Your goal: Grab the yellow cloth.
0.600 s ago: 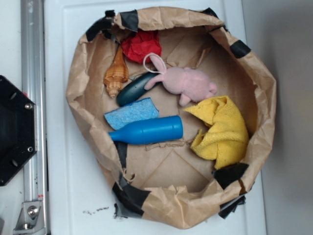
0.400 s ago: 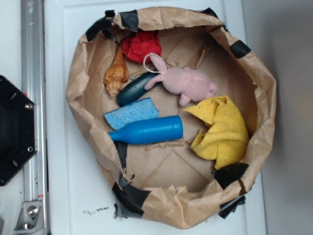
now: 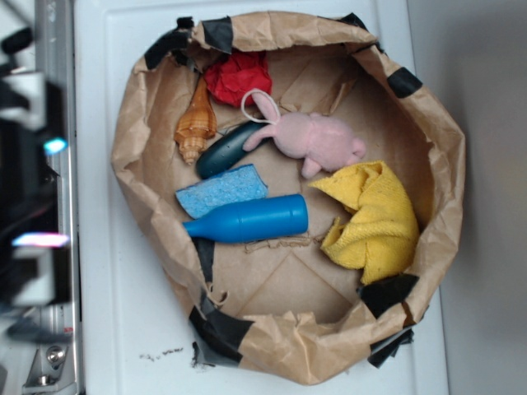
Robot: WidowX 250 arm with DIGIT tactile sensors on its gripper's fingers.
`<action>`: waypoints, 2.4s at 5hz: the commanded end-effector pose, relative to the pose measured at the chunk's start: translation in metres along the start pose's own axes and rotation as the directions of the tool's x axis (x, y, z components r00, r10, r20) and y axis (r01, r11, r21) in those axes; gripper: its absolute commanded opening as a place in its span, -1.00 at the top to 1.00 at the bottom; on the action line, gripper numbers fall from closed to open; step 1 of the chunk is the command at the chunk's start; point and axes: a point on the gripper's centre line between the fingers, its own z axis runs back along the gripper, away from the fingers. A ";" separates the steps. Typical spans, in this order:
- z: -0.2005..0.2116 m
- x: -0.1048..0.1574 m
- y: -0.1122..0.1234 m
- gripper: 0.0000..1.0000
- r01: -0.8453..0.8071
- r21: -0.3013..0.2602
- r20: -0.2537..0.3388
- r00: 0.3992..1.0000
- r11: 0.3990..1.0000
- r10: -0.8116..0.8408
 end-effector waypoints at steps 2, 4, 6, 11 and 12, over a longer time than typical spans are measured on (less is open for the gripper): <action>-0.063 0.098 0.000 -1.00 0.144 -0.087 0.149 0.980 0.986 -0.130; -0.121 0.130 -0.029 -1.00 0.270 -0.066 0.108 0.959 0.961 -0.262; -0.170 0.143 -0.070 -1.00 0.327 -0.124 0.096 0.944 0.937 -0.317; -0.165 0.141 -0.001 1.00 0.273 0.096 -0.119 0.958 0.957 -0.262; -0.125 0.131 0.005 1.00 0.272 0.063 -0.154 0.953 0.960 -0.260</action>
